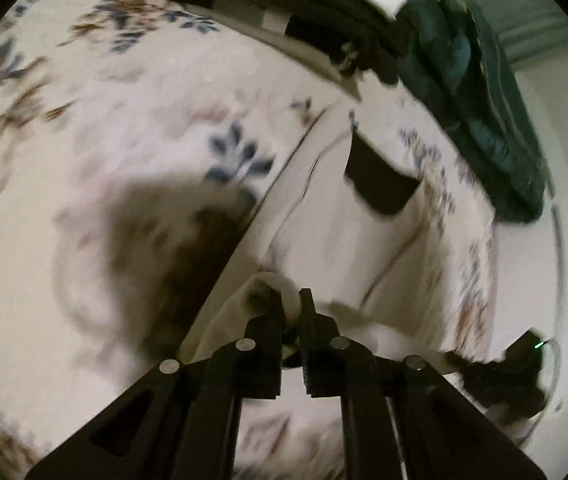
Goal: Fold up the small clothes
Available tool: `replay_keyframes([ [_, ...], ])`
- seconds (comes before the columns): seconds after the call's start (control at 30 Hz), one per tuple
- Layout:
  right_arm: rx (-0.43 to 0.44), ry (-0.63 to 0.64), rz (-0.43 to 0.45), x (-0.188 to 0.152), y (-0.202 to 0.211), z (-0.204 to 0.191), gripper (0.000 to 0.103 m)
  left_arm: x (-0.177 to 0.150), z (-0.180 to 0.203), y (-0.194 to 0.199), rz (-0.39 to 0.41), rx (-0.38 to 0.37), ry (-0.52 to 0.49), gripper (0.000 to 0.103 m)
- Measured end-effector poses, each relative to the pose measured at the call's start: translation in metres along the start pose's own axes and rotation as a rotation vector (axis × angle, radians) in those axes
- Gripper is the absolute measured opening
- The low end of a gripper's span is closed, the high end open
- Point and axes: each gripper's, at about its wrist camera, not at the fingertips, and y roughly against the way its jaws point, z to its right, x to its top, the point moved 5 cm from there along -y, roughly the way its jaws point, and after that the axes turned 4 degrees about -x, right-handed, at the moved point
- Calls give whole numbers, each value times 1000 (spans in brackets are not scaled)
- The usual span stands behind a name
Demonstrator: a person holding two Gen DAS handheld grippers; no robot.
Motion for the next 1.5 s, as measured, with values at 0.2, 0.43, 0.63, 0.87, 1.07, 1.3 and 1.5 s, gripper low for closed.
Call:
replay_keyframes([
  [0.2, -55, 65, 65, 23, 7, -10, 55, 31, -21, -1, 52, -3, 68, 47],
  [0.43, -172, 201, 39, 3, -18, -15, 55, 8, -39, -18, -7, 95, -16, 64],
  [0.63, -276, 313, 67, -4, -37, -26, 55, 10, -25, -42, -27, 179, -135, 64],
  [0.87, -454, 442, 120, -7, -65, -34, 1, 12, -14, -61, -50, 251, -245, 62],
  [1.07, -477, 345, 307, 1, -23, -34, 1, 15, -14, -60, -42, 243, -251, 62],
  [1.3, -425, 256, 232, 19, -34, -20, 1, 21, -18, -62, -33, 180, -208, 6],
  [1.5, -267, 138, 94, 24, -49, 2, 63, 21, -14, -51, 7, 149, -210, 6],
])
